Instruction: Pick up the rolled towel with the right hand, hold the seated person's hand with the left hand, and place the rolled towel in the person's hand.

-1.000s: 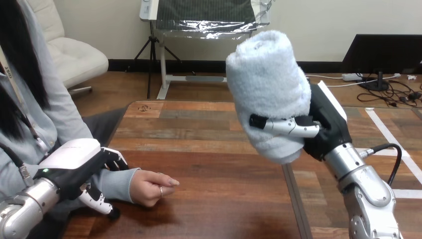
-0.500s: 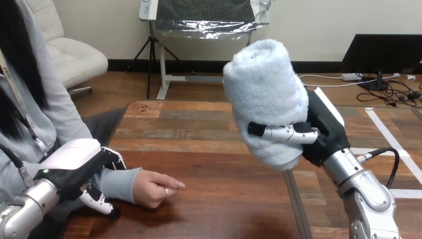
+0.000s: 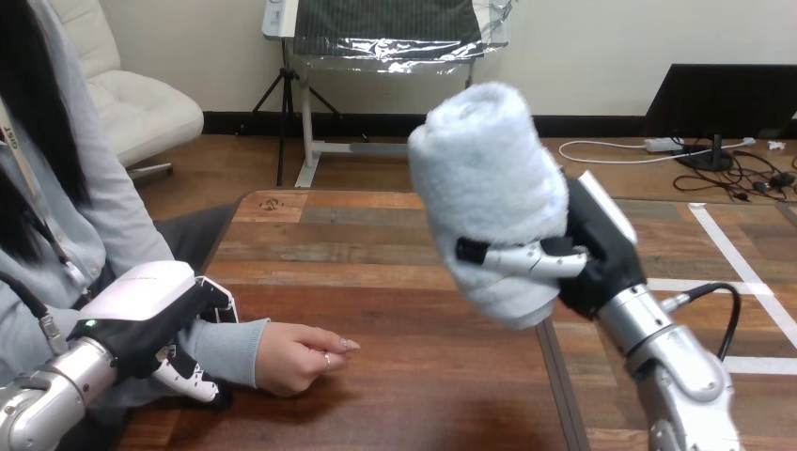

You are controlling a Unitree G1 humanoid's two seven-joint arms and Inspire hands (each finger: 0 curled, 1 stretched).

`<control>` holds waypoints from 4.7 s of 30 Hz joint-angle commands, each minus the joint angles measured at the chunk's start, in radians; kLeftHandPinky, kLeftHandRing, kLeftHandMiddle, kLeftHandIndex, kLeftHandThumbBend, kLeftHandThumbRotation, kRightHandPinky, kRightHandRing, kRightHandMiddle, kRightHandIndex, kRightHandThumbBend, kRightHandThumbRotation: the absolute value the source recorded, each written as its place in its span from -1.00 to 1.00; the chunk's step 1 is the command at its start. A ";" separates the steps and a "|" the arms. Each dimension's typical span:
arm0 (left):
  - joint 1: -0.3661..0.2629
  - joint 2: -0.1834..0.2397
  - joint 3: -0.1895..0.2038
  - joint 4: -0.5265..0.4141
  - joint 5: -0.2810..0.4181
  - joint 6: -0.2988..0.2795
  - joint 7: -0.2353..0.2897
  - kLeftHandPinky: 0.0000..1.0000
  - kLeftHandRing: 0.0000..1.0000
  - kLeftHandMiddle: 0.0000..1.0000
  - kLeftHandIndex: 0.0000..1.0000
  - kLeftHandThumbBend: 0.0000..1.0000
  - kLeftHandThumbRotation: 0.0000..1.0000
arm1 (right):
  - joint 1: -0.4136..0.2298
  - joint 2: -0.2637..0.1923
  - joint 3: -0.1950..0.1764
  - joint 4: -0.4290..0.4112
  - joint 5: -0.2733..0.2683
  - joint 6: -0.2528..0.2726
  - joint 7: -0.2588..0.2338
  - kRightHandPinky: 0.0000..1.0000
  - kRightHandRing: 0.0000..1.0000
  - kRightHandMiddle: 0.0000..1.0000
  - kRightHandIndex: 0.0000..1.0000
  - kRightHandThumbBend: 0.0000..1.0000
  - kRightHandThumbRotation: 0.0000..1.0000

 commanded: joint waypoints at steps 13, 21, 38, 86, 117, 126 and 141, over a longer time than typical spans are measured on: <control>-0.063 0.002 0.007 -0.003 -0.045 -0.078 -0.004 -0.51 -0.41 -0.26 -0.27 0.46 -1.00 | -0.084 0.015 0.016 0.090 -0.049 -0.050 -0.038 -0.40 -0.30 -0.12 -0.10 0.46 -1.00; -0.069 0.007 0.015 -0.020 -0.062 -0.085 -0.030 -0.56 -0.46 -0.31 -0.31 0.45 -1.00 | -0.101 0.016 0.025 0.144 -0.071 -0.077 -0.044 -0.39 -0.30 -0.11 -0.10 0.45 -1.00; -0.070 0.017 0.038 -0.119 -0.120 -0.048 -0.115 -0.56 -0.45 -0.31 -0.29 0.53 -1.00 | -0.142 0.023 0.044 0.244 -0.135 -0.115 -0.087 -0.38 -0.29 -0.08 -0.10 0.47 -1.00; -0.232 -0.078 0.060 -0.274 -0.194 -0.008 -0.178 -0.59 -0.48 -0.35 -0.31 0.50 -1.00 | -0.226 0.120 0.195 0.500 -0.407 -0.260 -0.360 -0.49 -0.39 -0.22 -0.10 0.64 -1.00; -0.269 -0.148 0.047 -0.251 -0.188 0.002 -0.171 -0.59 -0.48 -0.33 -0.29 0.56 -1.00 | -0.227 0.163 0.224 0.475 -0.427 -0.273 -0.402 -0.55 -0.44 -0.26 -0.11 0.65 -1.00; -0.269 -0.153 0.045 -0.251 -0.186 0.014 -0.174 -0.58 -0.47 -0.32 -0.28 0.57 -1.00 | -0.234 0.156 0.222 0.474 -0.427 -0.268 -0.409 -0.56 -0.44 -0.23 -0.10 0.64 -1.00; -0.268 -0.156 0.046 -0.234 -0.187 0.002 -0.166 -0.58 -0.47 -0.33 -0.29 0.59 -1.00 | -0.243 0.145 0.218 0.486 -0.432 -0.255 -0.427 -0.52 -0.40 -0.21 -0.09 0.65 -1.00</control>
